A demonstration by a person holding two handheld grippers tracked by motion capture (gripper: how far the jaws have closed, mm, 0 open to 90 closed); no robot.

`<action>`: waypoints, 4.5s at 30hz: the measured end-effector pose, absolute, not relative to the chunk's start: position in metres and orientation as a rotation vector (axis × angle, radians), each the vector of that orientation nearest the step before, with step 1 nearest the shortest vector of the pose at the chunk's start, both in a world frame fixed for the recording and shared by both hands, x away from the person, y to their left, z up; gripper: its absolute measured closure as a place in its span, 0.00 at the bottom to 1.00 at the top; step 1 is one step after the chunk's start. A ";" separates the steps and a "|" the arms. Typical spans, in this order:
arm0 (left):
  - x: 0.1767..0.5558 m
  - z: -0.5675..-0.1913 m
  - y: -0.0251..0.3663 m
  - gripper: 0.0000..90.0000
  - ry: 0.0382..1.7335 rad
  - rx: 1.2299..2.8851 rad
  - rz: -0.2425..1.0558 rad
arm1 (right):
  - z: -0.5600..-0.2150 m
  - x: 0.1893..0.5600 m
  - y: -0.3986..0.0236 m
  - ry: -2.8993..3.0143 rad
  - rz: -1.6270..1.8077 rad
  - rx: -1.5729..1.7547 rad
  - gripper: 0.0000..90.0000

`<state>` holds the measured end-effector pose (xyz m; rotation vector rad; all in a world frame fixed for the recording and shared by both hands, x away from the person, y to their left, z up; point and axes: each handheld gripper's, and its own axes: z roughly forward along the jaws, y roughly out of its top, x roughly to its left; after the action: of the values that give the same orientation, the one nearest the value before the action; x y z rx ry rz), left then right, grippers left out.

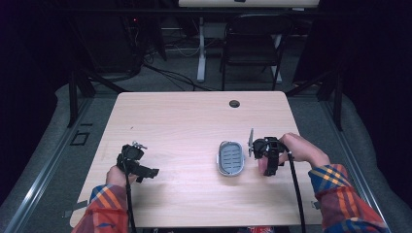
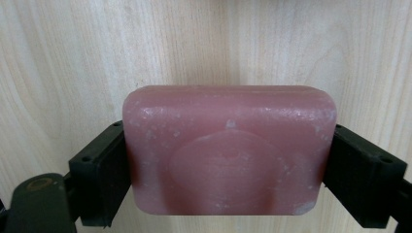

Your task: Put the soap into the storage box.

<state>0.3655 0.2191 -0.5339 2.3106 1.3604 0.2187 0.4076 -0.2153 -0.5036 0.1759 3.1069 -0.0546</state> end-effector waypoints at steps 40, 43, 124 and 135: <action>0.366 -0.536 0.216 0.01 1.339 2.341 0.201 | -0.469 0.419 -0.185 3.081 -0.050 0.129 0.14; 0.366 -0.536 0.216 0.00 1.338 2.340 0.202 | -0.468 0.420 -0.183 3.081 -0.048 0.123 0.14; 0.366 -0.536 0.215 0.01 1.310 2.349 0.194 | -0.501 0.444 -0.103 3.133 -0.087 0.054 0.14; 0.366 -0.536 0.215 0.01 1.308 2.354 0.190 | -0.510 0.448 -0.101 3.134 -0.087 0.082 0.14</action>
<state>0.3658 0.2153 -0.5356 2.3545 1.3083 0.1897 0.4476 -0.1009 -0.5101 0.0817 3.1340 -0.0868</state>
